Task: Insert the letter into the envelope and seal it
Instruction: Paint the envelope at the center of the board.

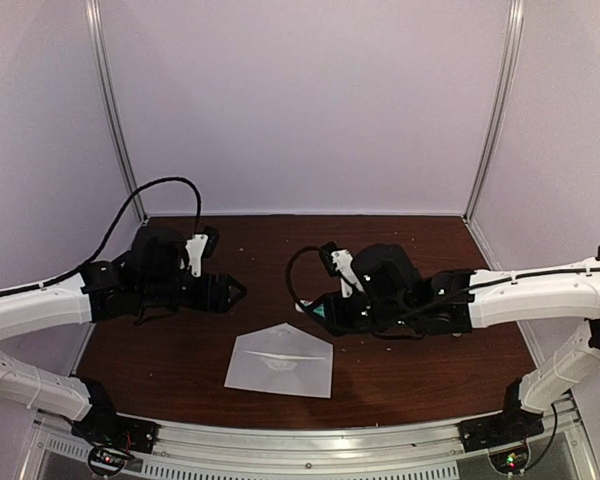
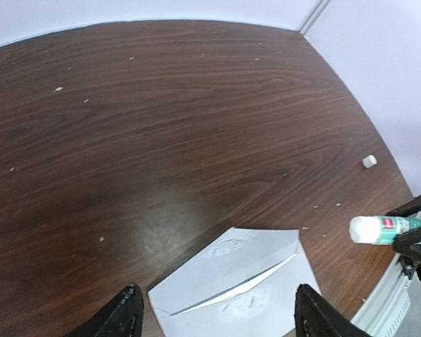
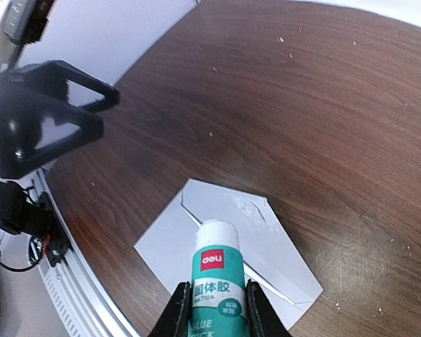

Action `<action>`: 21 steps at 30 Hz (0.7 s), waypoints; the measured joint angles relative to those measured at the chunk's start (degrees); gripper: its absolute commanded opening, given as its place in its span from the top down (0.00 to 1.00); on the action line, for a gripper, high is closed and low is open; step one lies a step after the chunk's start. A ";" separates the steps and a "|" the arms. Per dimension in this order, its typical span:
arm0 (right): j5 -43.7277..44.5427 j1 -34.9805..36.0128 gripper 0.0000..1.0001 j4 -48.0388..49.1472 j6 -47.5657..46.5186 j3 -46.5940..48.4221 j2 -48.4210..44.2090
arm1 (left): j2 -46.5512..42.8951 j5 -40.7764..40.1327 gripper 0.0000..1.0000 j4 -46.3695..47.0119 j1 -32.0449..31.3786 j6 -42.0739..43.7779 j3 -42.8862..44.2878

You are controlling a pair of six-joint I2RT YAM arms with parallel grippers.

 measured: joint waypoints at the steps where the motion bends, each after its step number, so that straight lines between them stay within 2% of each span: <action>1: -0.07 -0.15 1.00 3.34 -0.02 -2.32 -2.05 | 0.92 2.16 0.25 0.74 0.00 0.87 1.31; 7: 0.46 -0.87 1.00 21.22 0.00 -12.63 -11.17 | 2.71 13.64 0.23 9.40 0.00 1.66 3.28; 12: 0.11 -1.01 1.00 37.22 0.15 -17.73 -12.31 | 2.71 23.93 0.20 21.57 -0.11 -2.86 3.34; 16: -0.24 -0.98 1.00 46.14 0.24 -19.06 -12.17 | 2.82 28.81 0.19 32.15 -1.27 -7.08 3.34; 21: -0.24 -0.79 1.00 53.86 -0.22 -19.02 -11.72 | 4.74 31.12 0.18 38.62 -2.67 -11.02 3.58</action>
